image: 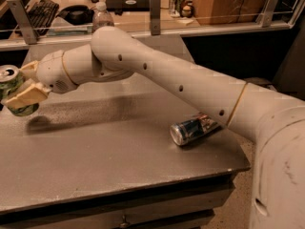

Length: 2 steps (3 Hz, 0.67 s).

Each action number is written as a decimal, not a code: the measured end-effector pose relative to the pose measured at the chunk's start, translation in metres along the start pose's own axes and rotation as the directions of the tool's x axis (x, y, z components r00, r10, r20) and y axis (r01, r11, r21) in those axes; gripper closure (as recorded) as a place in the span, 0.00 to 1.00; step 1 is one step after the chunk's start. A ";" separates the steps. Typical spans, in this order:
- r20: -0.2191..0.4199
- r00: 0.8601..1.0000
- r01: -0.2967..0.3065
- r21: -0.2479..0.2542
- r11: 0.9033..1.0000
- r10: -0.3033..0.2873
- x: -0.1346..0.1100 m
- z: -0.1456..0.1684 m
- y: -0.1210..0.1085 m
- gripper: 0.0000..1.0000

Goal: Move green can near water bottle

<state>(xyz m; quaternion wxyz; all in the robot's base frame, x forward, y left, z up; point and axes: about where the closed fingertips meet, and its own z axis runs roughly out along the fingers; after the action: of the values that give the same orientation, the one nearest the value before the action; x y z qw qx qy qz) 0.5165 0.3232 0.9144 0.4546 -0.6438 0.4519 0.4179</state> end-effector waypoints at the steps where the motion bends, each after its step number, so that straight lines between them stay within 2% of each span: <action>1: 0.019 1.000 0.009 0.077 0.997 -0.010 -0.005 -0.046 -0.010 1.00; 2: 0.015 1.000 0.004 0.110 0.994 -0.006 0.000 -0.066 -0.015 1.00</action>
Offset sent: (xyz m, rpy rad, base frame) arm 0.0140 -0.0417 0.0174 0.0381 -0.0213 -0.0664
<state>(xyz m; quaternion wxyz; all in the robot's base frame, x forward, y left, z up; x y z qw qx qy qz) 0.5392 0.2623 0.9335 0.4939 -0.6157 0.4691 0.3961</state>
